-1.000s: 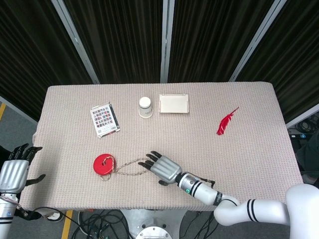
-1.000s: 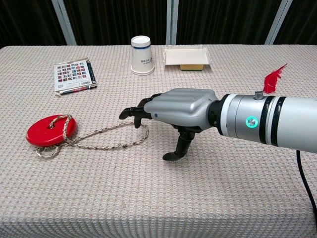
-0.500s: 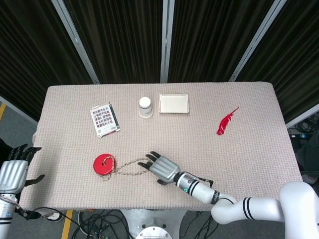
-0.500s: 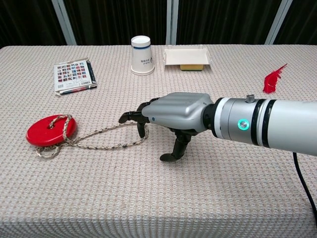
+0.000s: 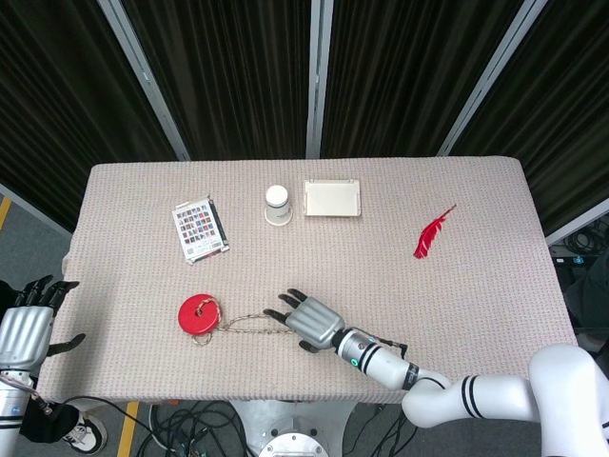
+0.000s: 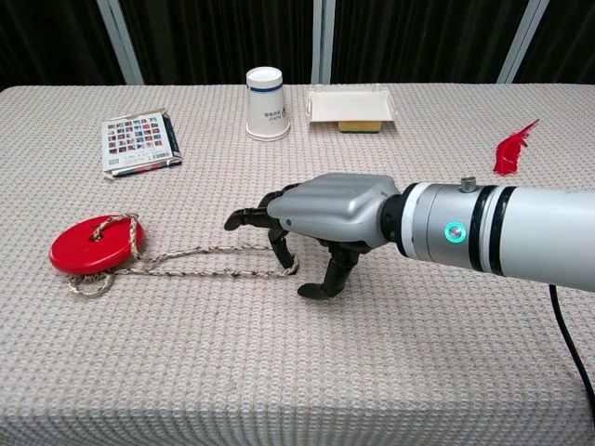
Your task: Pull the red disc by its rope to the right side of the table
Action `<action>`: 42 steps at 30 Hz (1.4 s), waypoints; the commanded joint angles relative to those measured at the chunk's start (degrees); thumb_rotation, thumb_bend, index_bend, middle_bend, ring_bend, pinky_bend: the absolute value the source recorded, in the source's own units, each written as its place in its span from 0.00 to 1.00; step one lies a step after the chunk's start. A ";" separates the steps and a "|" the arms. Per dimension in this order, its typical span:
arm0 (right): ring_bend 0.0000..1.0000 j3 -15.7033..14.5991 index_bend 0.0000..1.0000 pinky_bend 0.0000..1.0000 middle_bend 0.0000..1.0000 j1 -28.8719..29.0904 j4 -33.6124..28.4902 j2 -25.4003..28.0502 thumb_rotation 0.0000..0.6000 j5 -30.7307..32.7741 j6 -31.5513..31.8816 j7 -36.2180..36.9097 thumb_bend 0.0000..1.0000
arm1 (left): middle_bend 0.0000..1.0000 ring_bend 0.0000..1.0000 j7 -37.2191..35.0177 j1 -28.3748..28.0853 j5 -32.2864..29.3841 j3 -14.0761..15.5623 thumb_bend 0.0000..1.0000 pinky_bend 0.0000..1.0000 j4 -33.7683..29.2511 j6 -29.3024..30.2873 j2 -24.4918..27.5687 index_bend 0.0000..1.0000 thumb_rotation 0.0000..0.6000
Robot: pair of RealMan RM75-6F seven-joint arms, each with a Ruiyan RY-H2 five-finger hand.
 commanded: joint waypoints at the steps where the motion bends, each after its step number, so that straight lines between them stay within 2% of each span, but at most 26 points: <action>1: 0.00 -0.01 0.00 0.00 0.48 0.15 -0.09 -0.01 1.00 0.43 0.10 0.31 0.28 | 0.22 0.10 -0.02 0.02 -0.02 0.00 0.00 0.15 0.05 -0.01 -0.03 0.20 1.00; 6: 0.01 -0.05 0.00 0.00 0.50 0.28 0.24 -0.55 1.00 0.51 1.25 0.26 0.35 | 0.22 0.10 -0.09 0.01 -0.02 -0.06 0.00 0.15 0.08 0.01 -0.02 0.20 1.00; 9: 0.06 -0.03 0.02 0.00 0.54 -0.02 0.55 -1.12 1.00 -0.25 3.13 -0.19 0.38 | 0.22 0.10 -0.13 0.01 -0.05 -0.05 0.00 0.15 0.11 -0.06 -0.02 0.20 1.00; 13: 0.17 -0.06 0.25 0.00 0.63 -0.59 0.96 -1.64 1.00 -1.55 5.47 -0.49 0.41 | 0.22 0.10 -0.13 -0.02 -0.03 -0.04 0.00 0.15 0.13 -0.14 -0.04 0.20 1.00; 15: 0.19 -0.01 0.30 0.00 0.65 -0.75 0.71 -1.45 1.00 -1.84 5.88 -0.20 0.42 | 0.22 0.10 -0.27 -0.05 0.05 -0.02 0.00 0.15 0.07 -0.18 0.02 0.20 1.00; 20: 0.19 0.35 0.32 0.00 0.65 -0.90 -0.60 -0.50 1.00 -2.23 6.07 1.17 0.43 | 0.22 0.10 -0.24 -0.09 0.11 -0.02 0.00 0.15 0.03 -0.19 0.07 0.20 1.00; 22: 0.21 0.53 0.38 0.00 0.67 -1.11 -0.92 -0.28 1.00 -2.76 6.83 1.41 0.45 | 0.22 0.10 -0.22 -0.07 0.10 -0.03 0.00 0.15 0.08 -0.17 0.01 0.20 1.00; 25: 0.31 0.43 0.55 0.02 0.74 -1.75 -0.91 -0.30 1.00 -4.29 8.78 1.33 0.47 | 0.22 0.10 -0.26 -0.08 -0.01 -0.07 0.00 0.15 0.12 -0.22 -0.04 0.20 1.00; 28: 0.41 0.15 0.67 0.13 0.80 -2.68 -1.07 -0.14 1.00 -6.13 10.86 1.78 0.48 | 0.22 0.10 -0.38 -0.03 -0.12 -0.04 0.00 0.14 0.34 -0.31 -0.16 0.20 1.00; 33: 0.58 -0.41 0.87 0.41 0.90 -4.47 -1.40 0.67 1.00 -9.51 13.93 4.49 0.50 | 0.22 0.10 -0.50 -0.04 -0.12 0.01 0.00 0.15 0.51 -0.41 -0.29 0.20 1.00; 37: 0.63 -1.20 0.93 0.50 0.93 -5.99 -2.05 2.28 1.00 -11.78 15.91 6.23 0.50 | 0.22 0.10 -0.50 0.00 -0.07 -0.03 0.00 0.15 0.48 -0.25 -0.30 0.20 1.00; 42: 0.64 -3.56 0.97 0.52 0.93 -9.20 -4.56 7.27 1.00 -13.86 18.75 7.19 0.52 | 0.22 0.10 -0.50 0.05 -0.13 -0.06 0.00 0.15 0.34 -0.20 -0.17 0.20 1.00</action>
